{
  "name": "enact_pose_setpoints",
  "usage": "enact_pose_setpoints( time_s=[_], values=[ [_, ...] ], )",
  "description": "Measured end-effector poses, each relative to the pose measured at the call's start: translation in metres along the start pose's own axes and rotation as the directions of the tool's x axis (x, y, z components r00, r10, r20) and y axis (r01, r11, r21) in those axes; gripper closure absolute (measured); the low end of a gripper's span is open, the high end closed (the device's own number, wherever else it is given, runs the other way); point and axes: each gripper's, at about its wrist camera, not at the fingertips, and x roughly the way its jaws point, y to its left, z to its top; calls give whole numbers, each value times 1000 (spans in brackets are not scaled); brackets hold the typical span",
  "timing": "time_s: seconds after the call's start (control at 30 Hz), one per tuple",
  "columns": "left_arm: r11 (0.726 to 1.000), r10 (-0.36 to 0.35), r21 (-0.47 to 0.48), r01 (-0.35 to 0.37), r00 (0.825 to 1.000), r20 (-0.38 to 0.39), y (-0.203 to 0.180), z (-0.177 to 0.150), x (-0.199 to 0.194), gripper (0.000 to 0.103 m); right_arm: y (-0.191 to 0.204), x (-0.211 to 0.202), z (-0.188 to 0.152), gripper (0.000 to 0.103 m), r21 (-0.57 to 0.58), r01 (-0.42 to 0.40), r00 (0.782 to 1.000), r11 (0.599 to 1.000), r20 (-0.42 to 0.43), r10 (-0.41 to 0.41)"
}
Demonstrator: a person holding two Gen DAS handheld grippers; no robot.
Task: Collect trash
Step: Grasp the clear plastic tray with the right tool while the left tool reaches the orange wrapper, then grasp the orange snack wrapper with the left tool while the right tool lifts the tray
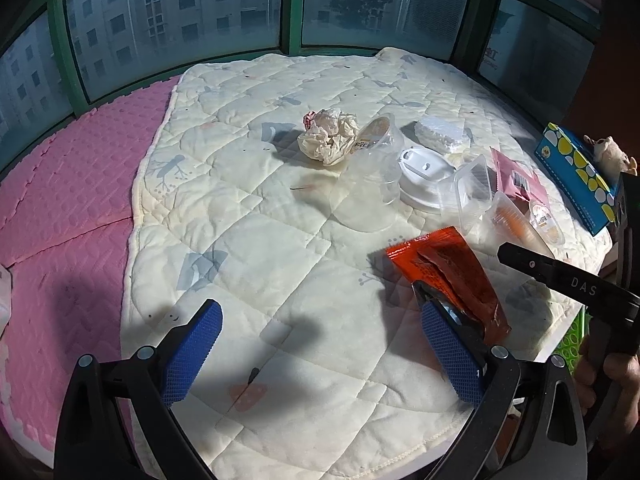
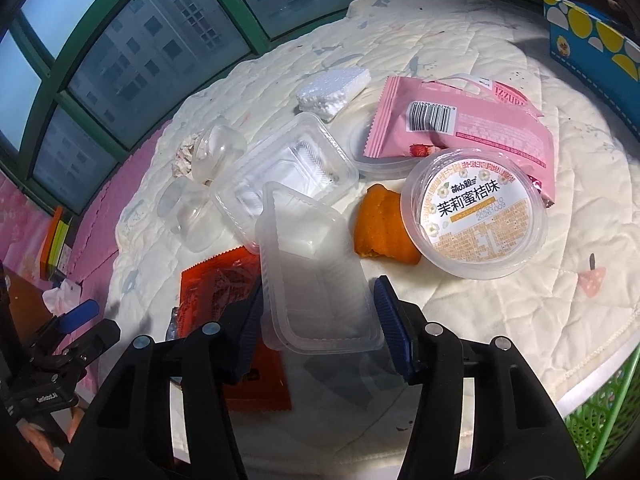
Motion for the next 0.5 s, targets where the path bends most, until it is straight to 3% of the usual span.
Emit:
enact_pose_setpoints(
  time_s=[0.4,0.5],
  values=[
    [991,-125,42,126,992,-30,-43,3,7,8,3,-81,-16,49,-5,-3,987,1000,162,4],
    [988,-153,18,155,986,-67,-50,6,22,16,-5,-104,-24,49,17,7,980,1000,200,-11]
  ],
)
